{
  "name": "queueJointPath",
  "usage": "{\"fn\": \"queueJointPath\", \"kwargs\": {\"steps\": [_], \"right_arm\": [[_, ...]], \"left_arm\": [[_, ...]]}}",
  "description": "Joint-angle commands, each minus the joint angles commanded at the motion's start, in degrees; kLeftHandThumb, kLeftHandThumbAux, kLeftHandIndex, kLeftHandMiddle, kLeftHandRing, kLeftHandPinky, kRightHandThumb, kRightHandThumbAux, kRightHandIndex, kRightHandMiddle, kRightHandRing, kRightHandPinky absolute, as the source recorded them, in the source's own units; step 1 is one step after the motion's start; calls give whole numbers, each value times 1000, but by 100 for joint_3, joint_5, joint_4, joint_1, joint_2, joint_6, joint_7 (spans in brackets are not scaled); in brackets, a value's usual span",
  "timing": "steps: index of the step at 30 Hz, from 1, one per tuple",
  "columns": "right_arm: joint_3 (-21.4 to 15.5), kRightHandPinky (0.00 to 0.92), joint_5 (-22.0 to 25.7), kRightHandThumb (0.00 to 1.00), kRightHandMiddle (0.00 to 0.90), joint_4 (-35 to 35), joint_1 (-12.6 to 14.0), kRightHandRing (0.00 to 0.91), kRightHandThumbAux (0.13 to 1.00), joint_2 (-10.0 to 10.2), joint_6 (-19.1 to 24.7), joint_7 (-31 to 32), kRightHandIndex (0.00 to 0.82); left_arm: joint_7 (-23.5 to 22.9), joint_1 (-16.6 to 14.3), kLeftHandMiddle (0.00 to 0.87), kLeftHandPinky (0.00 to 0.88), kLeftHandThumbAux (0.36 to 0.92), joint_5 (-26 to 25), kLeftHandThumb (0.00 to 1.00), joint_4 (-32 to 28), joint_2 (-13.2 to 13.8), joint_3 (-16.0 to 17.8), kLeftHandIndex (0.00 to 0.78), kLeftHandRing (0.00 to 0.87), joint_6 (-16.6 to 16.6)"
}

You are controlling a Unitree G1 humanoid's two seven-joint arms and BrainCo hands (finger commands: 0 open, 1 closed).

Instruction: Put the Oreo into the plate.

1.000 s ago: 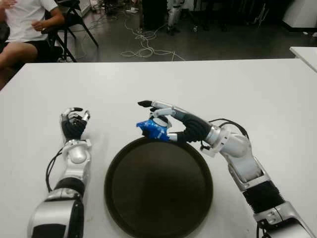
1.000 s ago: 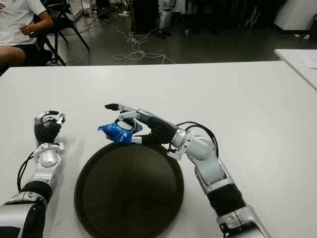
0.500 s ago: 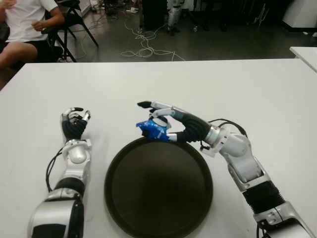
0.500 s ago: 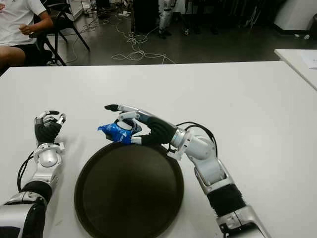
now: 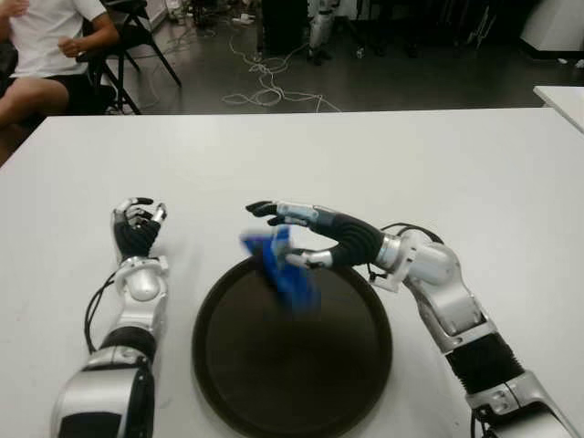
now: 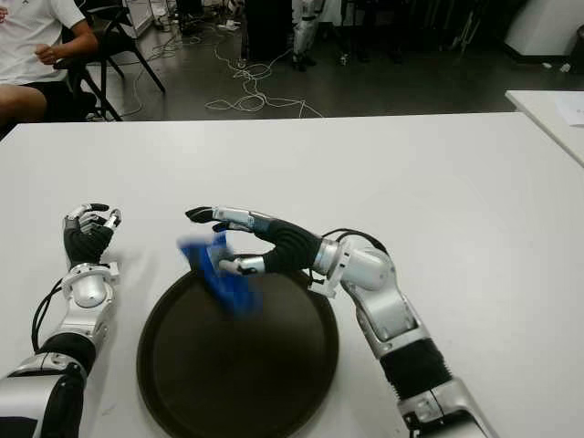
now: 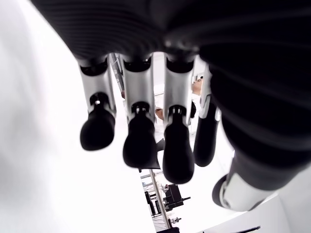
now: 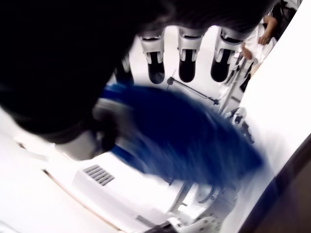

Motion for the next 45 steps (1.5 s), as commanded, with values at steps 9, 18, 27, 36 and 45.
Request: {"fn": "queueJointPath", "kwargs": {"steps": [9, 18, 27, 36, 45], "right_arm": [[-4, 0, -1, 0, 0, 2, -15, 0, 556, -3, 59, 49, 0], [9, 0, 59, 0, 0, 64, -88, 0, 538, -36, 136, 235, 0], [-47, 0, -87, 0, 0, -42, -38, 0, 551, -34, 142, 102, 0], [-30, 0, -193, 0, 0, -125, -53, 0, 561, -102, 219, 58, 0], [-49, 0, -216, 0, 0, -200, -37, 0, 564, -99, 212, -12, 0]], "left_arm": [[23, 6, 676, 700, 716, -1, 703, -3, -2, 10, 432, 694, 1], [98, 2, 671, 691, 717, 22, 702, 2, -5, 4, 432, 687, 12], [129, -12, 669, 685, 716, -5, 702, 7, -28, 22, 432, 683, 31], [194, -24, 665, 681, 717, 14, 700, 8, -34, 13, 432, 678, 74], [222, -15, 667, 689, 717, 30, 700, -2, -40, -8, 432, 682, 56]]}}
